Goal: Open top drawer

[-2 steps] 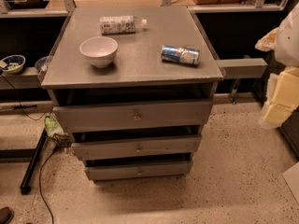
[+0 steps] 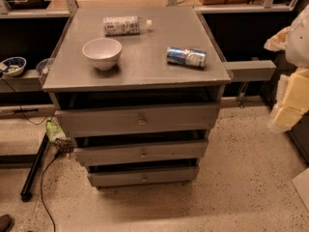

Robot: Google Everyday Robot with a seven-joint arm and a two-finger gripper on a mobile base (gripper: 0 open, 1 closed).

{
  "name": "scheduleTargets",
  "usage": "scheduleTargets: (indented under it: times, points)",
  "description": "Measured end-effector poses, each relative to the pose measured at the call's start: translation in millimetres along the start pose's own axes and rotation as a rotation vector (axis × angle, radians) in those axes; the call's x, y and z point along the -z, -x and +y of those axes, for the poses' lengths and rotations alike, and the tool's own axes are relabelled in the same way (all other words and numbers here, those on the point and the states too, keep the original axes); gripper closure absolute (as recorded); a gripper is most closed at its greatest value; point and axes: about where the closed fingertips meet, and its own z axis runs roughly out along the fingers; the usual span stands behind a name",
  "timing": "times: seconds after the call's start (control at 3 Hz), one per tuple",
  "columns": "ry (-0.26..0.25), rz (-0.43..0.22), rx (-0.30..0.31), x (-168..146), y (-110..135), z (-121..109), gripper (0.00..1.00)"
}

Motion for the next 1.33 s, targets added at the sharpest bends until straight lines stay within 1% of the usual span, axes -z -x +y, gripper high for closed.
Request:
scheduleTargets:
  times: [0.33,0.67,1.0,1.33]
  points:
    - [0.002,-0.047,-0.025,-18.8,-5.5,14.4,0.00]
    - [0.043,-0.064,-0.042,-85.4,-17.0,23.9,0.00]
    - [0.063,-0.076,-0.044,-120.9,-18.0,22.0,0.00]
    - [0.087,-0.102,-0.050,-153.3,-14.9,14.1,0.00]
